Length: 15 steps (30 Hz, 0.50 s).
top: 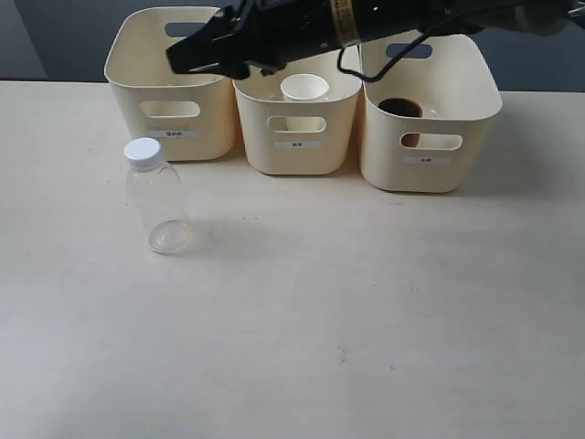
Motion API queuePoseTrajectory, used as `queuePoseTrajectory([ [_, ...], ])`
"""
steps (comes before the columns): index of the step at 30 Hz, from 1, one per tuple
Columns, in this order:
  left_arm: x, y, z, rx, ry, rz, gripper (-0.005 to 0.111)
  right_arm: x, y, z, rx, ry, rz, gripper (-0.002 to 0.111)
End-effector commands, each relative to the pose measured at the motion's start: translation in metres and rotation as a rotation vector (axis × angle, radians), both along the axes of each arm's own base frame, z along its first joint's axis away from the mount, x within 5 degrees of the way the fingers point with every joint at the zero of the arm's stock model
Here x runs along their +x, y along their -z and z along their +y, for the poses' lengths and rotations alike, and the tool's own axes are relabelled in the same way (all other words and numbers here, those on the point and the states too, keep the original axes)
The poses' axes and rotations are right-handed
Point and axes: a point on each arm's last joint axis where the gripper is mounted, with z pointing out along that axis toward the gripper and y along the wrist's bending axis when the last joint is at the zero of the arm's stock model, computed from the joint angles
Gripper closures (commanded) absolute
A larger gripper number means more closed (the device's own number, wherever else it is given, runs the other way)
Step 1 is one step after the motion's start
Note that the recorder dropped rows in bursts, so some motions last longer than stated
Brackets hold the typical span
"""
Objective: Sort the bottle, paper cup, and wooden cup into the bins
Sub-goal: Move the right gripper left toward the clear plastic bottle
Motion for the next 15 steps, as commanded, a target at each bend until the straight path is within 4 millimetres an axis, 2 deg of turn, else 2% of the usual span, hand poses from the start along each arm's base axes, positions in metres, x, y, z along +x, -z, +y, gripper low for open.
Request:
queuePoseTrajectory([
  [1, 0.0, 0.0, 0.0, -0.001, -0.001, -0.01, 0.107, -0.021, -0.005, 0.027, -0.001, -0.062, -0.049, 0.064],
  [6, 0.0, 0.0, 0.0, -0.001, -0.001, -0.01, 0.107, -0.035, -0.008, 0.044, -0.003, -0.081, -0.065, 0.064],
  [15, 0.0, 0.0, 0.0, -0.001, -0.001, -0.01, 0.107, -0.043, -0.011, 0.045, 0.011, -0.14, -0.047, 0.064],
])
